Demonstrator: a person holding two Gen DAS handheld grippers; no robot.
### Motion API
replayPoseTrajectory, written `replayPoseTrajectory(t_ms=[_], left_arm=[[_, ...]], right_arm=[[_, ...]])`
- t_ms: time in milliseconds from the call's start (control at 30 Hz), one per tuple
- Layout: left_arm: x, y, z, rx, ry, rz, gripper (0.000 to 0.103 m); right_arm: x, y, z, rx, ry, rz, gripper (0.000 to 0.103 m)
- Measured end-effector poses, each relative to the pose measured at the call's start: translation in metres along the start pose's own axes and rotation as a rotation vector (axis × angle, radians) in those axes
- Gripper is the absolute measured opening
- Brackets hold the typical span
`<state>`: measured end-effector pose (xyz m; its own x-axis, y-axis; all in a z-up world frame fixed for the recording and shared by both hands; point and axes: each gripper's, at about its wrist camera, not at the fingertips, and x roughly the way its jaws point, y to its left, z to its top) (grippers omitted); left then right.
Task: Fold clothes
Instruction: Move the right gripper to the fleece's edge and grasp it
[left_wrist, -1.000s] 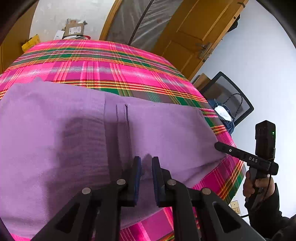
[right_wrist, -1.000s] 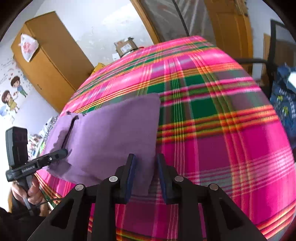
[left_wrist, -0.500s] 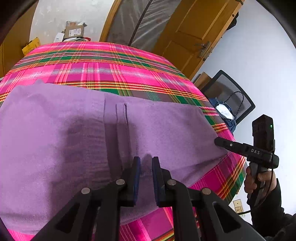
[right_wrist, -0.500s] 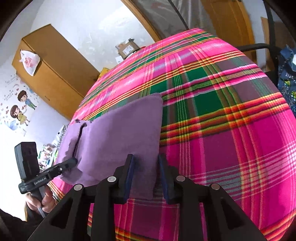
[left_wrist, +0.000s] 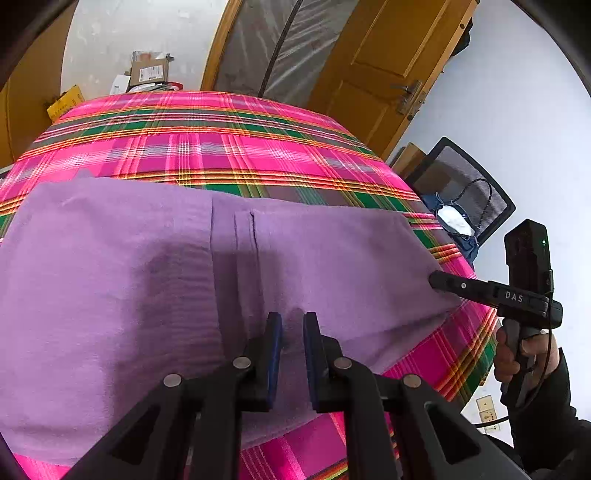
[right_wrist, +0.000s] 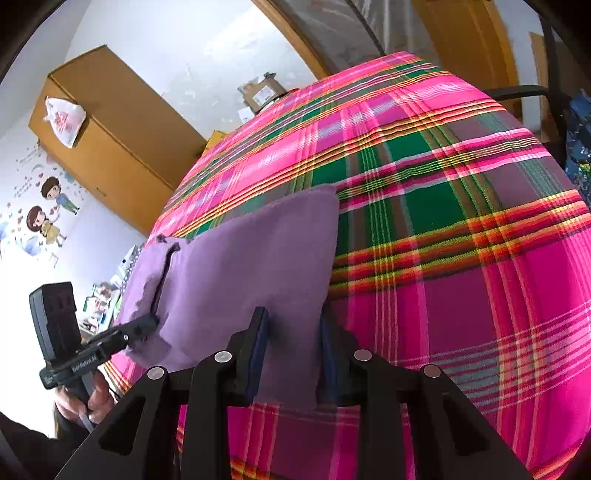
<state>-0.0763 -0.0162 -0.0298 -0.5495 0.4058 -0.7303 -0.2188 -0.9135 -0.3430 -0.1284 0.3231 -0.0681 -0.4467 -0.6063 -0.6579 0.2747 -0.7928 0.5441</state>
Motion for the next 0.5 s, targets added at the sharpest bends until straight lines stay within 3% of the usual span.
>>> replayPoseTrajectory(t_ms=[500], left_arm=[[-0.0017,0.002,-0.0065,-0.001,0.001,-0.008,0.012]], right_arm=[[-0.0038,0.0045,-0.0088,-0.015,0.022,0.008,0.03]])
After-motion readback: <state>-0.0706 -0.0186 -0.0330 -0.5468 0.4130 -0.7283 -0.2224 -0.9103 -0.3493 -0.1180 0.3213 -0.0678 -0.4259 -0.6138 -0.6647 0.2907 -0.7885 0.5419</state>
